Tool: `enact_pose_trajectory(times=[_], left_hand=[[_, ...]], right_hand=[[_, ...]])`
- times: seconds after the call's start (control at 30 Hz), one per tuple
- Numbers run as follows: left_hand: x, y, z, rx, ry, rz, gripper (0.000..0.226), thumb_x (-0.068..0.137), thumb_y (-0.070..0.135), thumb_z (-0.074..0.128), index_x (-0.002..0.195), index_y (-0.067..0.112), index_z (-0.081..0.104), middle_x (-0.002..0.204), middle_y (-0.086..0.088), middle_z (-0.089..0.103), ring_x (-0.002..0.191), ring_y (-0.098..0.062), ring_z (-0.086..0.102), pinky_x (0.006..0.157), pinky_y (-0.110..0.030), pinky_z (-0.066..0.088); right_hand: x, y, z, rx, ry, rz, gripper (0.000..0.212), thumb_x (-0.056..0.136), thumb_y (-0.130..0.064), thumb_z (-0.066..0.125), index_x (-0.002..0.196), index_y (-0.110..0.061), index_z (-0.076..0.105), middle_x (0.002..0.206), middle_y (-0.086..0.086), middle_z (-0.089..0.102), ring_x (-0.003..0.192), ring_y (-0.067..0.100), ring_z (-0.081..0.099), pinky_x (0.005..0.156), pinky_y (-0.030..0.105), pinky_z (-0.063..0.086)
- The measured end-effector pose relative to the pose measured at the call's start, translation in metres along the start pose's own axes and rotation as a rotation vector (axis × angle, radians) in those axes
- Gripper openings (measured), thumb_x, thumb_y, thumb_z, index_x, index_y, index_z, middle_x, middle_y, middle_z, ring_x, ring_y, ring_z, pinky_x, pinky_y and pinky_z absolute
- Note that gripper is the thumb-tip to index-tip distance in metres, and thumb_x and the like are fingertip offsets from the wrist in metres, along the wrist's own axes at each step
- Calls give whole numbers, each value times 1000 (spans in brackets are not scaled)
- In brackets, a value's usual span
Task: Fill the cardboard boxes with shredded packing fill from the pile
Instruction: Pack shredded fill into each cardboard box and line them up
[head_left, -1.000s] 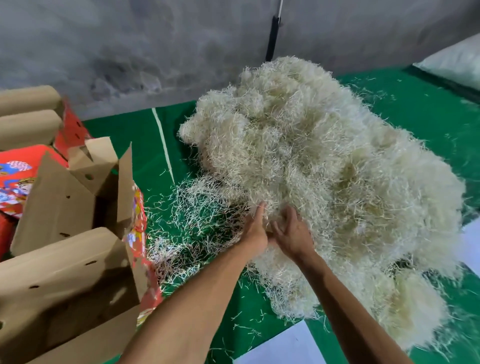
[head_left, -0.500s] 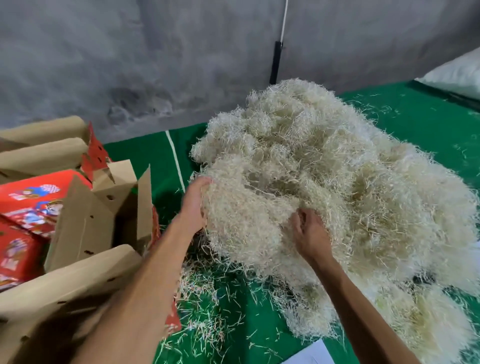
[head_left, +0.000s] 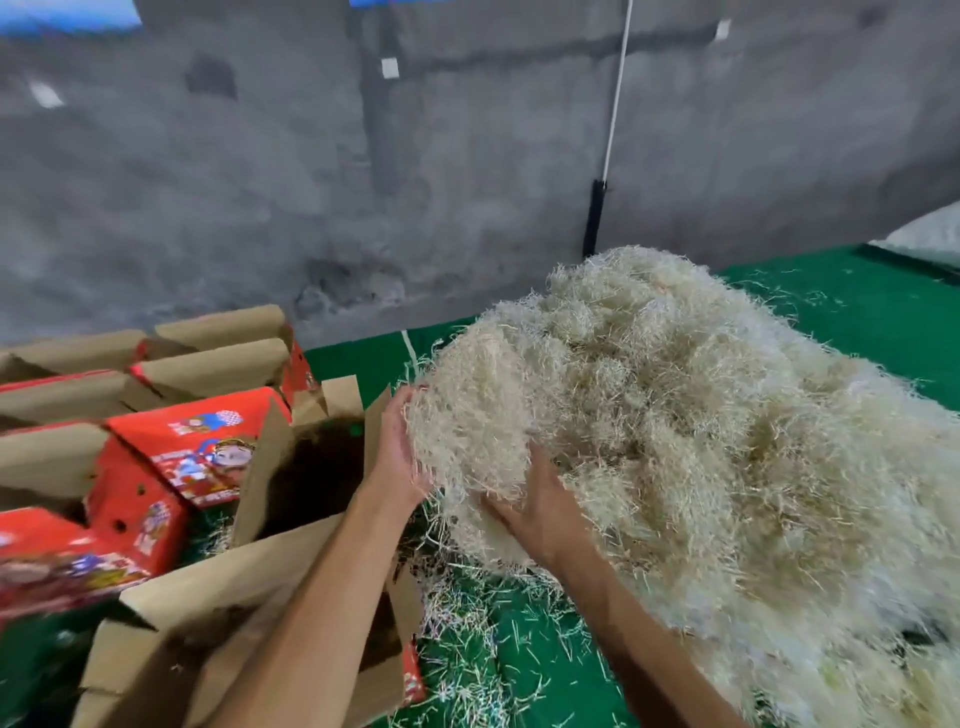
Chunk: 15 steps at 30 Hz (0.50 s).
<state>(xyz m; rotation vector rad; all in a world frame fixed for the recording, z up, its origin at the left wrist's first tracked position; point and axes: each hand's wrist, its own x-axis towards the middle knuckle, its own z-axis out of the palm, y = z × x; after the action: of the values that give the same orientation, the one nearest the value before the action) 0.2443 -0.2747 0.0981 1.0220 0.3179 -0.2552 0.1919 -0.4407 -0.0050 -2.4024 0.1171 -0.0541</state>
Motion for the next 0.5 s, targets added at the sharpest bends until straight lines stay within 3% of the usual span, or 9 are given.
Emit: enact_pose_trajectory(times=[0.07,0.13,0.2,0.23,0.27,0.3,0.37,0.4,0.5], left_hand=[[-8,14,-13,-72,41,32,35,78,48,67,86,16,82,100,-12,75,84,-29,74,74,-38,57],[-19,26,-25,-33,33,38,39,78,52,65,78,17,83,97,-14,76,79,-30,75,69,-40,59],[-32,36,-35,145,10,31,51,87,63,54,100,22,81,118,-17,70,96,-26,73,64,-44,59],[-37,38,-40,327,-16,53,59,90,68,46,124,26,70,139,-13,58,116,-19,63,91,-44,54],[-42,36,-42,539,-22,74,68,91,74,39,143,32,51,150,-2,45,130,-13,49,103,-36,37],[-44,31,-44,713,1,90,72,91,76,36,150,35,39,148,7,43,133,-12,44,110,-39,37],[-42,23,-55,803,183,156,59,98,63,42,141,24,52,115,9,62,101,-11,60,86,-28,48],[-40,22,-61,797,288,180,49,101,49,45,134,14,57,99,5,65,83,-10,60,73,-27,47],[-42,30,-73,747,383,154,48,104,35,46,137,1,50,97,-8,65,79,-15,61,68,-31,47]], right_hand=[[0,-3,6,-89,13,40,73,92,-35,69,149,-15,27,101,3,64,69,11,62,67,29,60],[-3,-7,4,-3,39,101,61,92,-15,66,146,-13,38,89,-1,64,64,8,59,58,24,58],[-5,-18,-3,244,96,185,64,93,-7,64,150,-12,37,108,10,67,65,7,60,58,21,58],[-6,-27,-9,379,116,212,66,94,-4,62,153,-9,32,124,18,62,77,12,65,70,26,61],[-7,-36,-15,504,133,221,68,94,-1,58,155,-8,28,139,22,53,98,20,66,88,37,59],[-8,-47,-22,602,146,209,71,94,2,56,156,-10,24,148,23,44,117,30,61,101,48,51],[-9,-73,-38,703,174,128,79,90,12,53,158,-14,20,157,19,34,132,39,50,106,58,44],[-9,-85,-46,728,200,82,82,88,15,51,158,-14,21,159,15,32,133,34,50,106,55,45],[-15,-120,-69,803,243,0,75,93,10,44,159,-17,19,160,7,28,129,8,52,104,37,49]])
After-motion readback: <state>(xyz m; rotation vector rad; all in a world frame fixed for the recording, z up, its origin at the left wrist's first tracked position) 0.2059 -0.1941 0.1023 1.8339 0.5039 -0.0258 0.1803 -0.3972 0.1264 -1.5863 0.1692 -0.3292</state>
